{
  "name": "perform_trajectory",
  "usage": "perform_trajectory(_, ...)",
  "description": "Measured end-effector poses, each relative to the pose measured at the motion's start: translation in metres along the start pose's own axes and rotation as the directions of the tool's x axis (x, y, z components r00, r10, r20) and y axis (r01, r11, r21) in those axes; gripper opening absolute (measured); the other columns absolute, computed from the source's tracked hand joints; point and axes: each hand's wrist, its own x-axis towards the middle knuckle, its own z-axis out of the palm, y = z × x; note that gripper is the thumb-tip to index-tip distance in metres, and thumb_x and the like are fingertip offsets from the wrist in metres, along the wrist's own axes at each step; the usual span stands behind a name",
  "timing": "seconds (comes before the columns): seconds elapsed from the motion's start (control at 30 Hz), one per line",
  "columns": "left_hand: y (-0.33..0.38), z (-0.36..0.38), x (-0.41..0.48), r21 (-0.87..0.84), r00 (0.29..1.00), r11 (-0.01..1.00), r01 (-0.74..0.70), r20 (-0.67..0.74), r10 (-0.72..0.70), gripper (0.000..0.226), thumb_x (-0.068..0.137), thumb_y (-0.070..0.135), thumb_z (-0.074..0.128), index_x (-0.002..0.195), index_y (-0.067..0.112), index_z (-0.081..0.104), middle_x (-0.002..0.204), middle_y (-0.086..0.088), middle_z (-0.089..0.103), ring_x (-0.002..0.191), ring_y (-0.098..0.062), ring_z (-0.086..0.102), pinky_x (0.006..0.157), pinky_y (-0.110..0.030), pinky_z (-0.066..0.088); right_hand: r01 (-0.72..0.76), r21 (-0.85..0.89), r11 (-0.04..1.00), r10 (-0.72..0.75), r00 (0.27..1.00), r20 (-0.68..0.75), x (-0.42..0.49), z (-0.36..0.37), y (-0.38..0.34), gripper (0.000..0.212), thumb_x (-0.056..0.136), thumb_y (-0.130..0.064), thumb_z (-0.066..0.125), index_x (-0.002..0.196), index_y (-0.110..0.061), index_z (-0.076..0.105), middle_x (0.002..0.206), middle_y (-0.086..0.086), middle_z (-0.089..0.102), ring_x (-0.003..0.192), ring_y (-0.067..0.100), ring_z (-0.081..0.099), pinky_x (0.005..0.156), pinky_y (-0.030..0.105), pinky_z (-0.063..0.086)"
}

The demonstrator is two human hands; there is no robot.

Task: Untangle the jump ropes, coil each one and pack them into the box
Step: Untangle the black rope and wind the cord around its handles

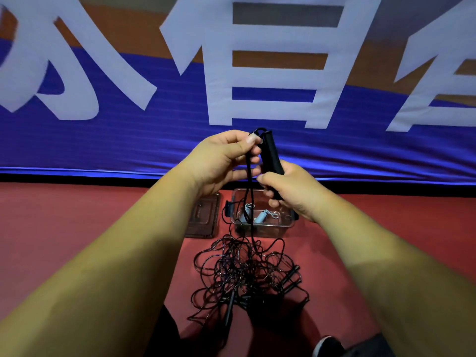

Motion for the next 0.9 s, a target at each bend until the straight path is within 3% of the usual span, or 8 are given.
perform_trajectory(0.13, -0.001, 0.002, 0.0, -0.033, 1.0, 0.999, 0.003, -0.007, -0.003, 0.017, 0.1, 0.018, 0.068, 0.109, 0.004, 0.071, 0.09, -0.011, 0.067, 0.083, -0.023, 0.067, 0.093, -0.054, 0.06, 0.06, -0.132, 0.989, -0.051, 0.996, 0.071, -0.006, -0.001, -0.003, 0.046, 0.081, -0.036, 0.092, 0.121, -0.032, 0.069, 0.085, -0.015, 0.065, 0.073, 0.004, 0.056, 0.058, 0.029, 0.049)
perform_trajectory(0.27, -0.004, 0.004, 0.003, -0.04, 0.999, 0.999, 0.011, -0.047, -0.012, 0.015, 0.097, 0.018, 0.073, 0.104, 0.005, 0.071, 0.086, -0.011, 0.067, 0.088, -0.025, 0.068, 0.094, -0.057, 0.059, 0.132, -0.293, 0.947, -0.15, 0.988, -0.038, -0.002, 0.004, -0.002, 0.046, 0.076, -0.036, 0.096, 0.113, -0.033, 0.069, 0.089, -0.024, 0.074, 0.079, -0.008, 0.066, 0.073, 0.015, 0.05)
perform_trajectory(0.4, -0.004, 0.007, 0.006, 0.002, 0.994, 1.0, 0.026, -0.11, -0.026, 0.023, 0.093, 0.028, 0.078, 0.107, 0.01, 0.073, 0.094, -0.007, 0.073, 0.09, -0.025, 0.072, 0.103, -0.054, 0.055, 0.132, -0.285, 0.949, -0.173, 0.978, -0.121, 0.002, 0.007, 0.001, 0.023, 0.086, -0.026, 0.087, 0.102, -0.023, 0.07, 0.063, -0.025, 0.064, 0.055, -0.007, 0.055, 0.055, 0.012, 0.04)
perform_trajectory(0.5, -0.003, 0.01, 0.006, -0.019, 0.992, 1.0, 0.017, -0.122, -0.019, 0.021, 0.095, 0.028, 0.076, 0.106, 0.011, 0.071, 0.095, -0.007, 0.073, 0.09, -0.024, 0.073, 0.102, -0.051, 0.056, 0.082, -0.318, 0.944, -0.137, 0.978, -0.155, 0.004, 0.006, 0.002, 0.016, 0.088, -0.029, 0.081, 0.096, -0.023, 0.069, 0.051, -0.022, 0.052, 0.047, 0.0, 0.046, 0.058, 0.024, 0.041)
perform_trajectory(0.63, -0.005, 0.008, 0.008, -0.076, 0.993, 0.997, -0.004, -0.115, -0.005, 0.015, 0.097, 0.02, 0.074, 0.101, 0.007, 0.067, 0.091, -0.011, 0.07, 0.09, -0.024, 0.072, 0.091, -0.052, 0.061, 0.023, -0.316, 0.949, -0.089, 0.976, -0.197, 0.007, 0.005, 0.004, 0.023, 0.082, -0.034, 0.076, 0.096, -0.017, 0.072, 0.051, -0.012, 0.044, 0.048, 0.012, 0.04, 0.06, 0.038, 0.04)
perform_trajectory(0.73, -0.004, 0.005, 0.009, -0.11, 0.993, 0.994, 0.014, -0.118, -0.027, 0.012, 0.097, 0.016, 0.073, 0.096, 0.008, 0.064, 0.091, -0.012, 0.071, 0.091, -0.024, 0.072, 0.085, -0.05, 0.063, 0.026, -0.35, 0.936, -0.091, 0.981, -0.17, 0.004, 0.004, 0.001, 0.022, 0.083, -0.037, 0.076, 0.099, -0.021, 0.075, 0.052, -0.011, 0.045, 0.045, 0.011, 0.041, 0.057, 0.034, 0.037)
perform_trajectory(0.9, -0.002, 0.008, 0.007, -0.127, 0.995, 0.991, 0.051, -0.083, -0.062, 0.011, 0.099, 0.02, 0.07, 0.093, 0.014, 0.063, 0.089, -0.007, 0.07, 0.074, -0.013, 0.07, 0.073, -0.039, 0.063, 0.012, -0.339, 0.941, -0.045, 0.995, -0.089, 0.0, 0.001, -0.007, 0.017, 0.086, -0.036, 0.079, 0.097, -0.022, 0.075, 0.067, 0.002, 0.059, 0.044, 0.019, 0.051, 0.043, 0.02, 0.037)
